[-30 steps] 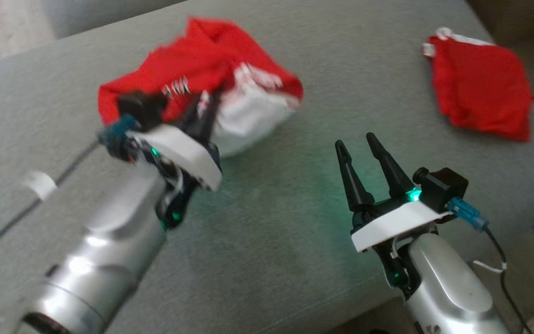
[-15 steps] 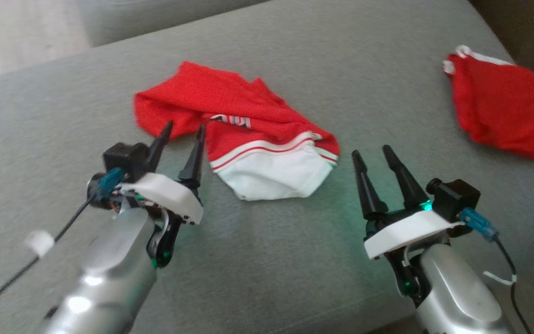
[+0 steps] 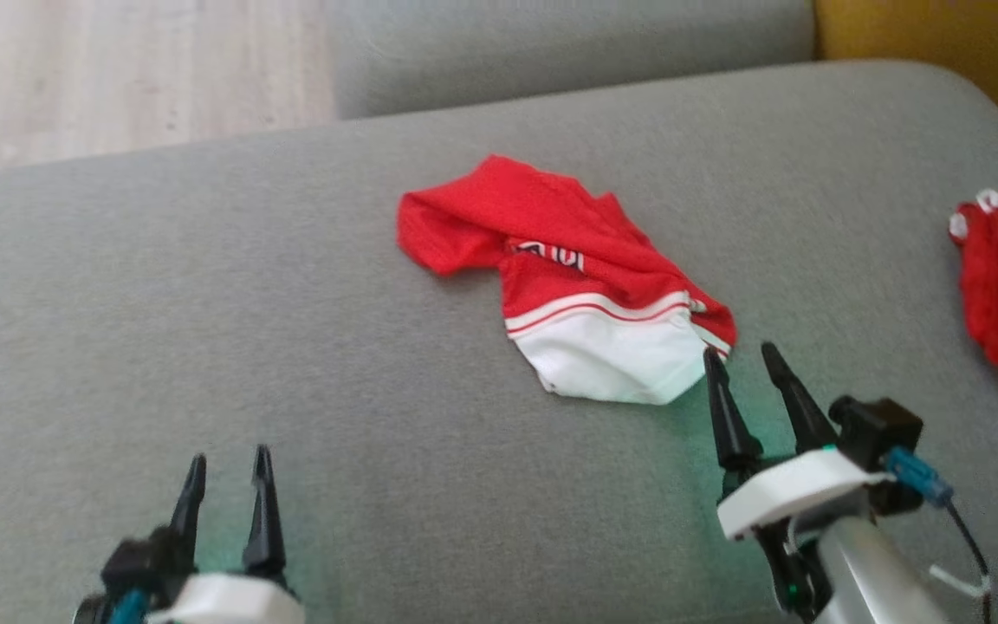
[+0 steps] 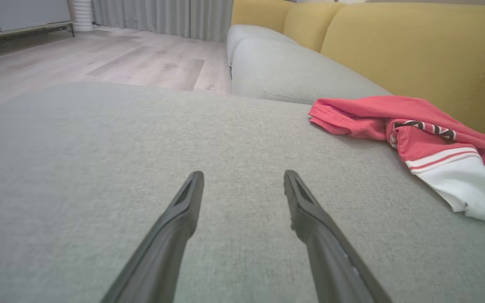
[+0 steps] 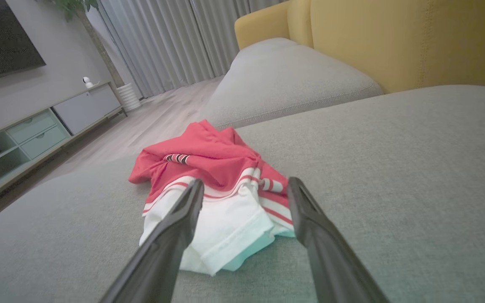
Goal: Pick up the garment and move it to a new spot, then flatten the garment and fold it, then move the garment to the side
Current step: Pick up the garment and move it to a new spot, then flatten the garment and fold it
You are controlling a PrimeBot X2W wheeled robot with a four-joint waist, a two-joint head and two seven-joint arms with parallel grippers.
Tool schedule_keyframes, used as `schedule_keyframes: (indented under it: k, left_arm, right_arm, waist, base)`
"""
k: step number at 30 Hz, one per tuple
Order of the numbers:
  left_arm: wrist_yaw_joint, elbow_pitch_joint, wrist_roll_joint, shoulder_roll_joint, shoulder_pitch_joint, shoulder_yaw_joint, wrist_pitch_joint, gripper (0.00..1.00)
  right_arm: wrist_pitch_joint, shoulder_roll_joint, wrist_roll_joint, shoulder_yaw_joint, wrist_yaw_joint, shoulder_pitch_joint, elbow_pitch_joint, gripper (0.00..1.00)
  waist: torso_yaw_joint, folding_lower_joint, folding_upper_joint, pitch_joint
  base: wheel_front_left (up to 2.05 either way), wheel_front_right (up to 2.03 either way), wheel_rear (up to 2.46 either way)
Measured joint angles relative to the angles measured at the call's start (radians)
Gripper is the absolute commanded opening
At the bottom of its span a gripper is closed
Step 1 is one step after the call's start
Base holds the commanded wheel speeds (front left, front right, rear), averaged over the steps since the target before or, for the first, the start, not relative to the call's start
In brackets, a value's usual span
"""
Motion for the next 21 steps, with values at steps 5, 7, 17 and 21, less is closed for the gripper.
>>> schedule_keyframes:
  k: [5,7,17,21]
  left_arm:
    - [-0.045,-0.031,0.065,-0.047,0.071,0.096,0.000,1.00]
    - [-0.059,-0.035,0.082,-0.055,0.073,0.114,0.000,1.00]
    - [-0.092,-0.032,0.114,-0.070,0.037,0.117,0.000,1.00]
    - [-0.094,-0.029,0.104,-0.071,0.020,0.094,0.000,1.00]
  right_arm:
    - [0.000,0.000,-0.005,-0.011,0.000,0.032,0.013,1.00]
    - [0.000,0.000,-0.005,-0.011,0.000,0.030,0.013,1.00]
    - [0.000,0.001,0.021,-0.019,0.000,0.016,0.091,1.00]
    - [0.000,0.001,0.042,-0.030,0.000,-0.022,0.119,1.00]
  waist:
    - [0.033,-0.0001,0.0000,-0.029]
    - [0.037,0.0000,0.0000,-0.028]
    - [0.069,0.0002,0.0000,0.017]
    - [0.094,0.0003,0.0000,0.036]
  base:
    - [0.00,0.00,0.00]
    - [0.00,0.00,0.00]
    - [0.00,0.00,0.00]
    - [0.00,0.00,0.00]
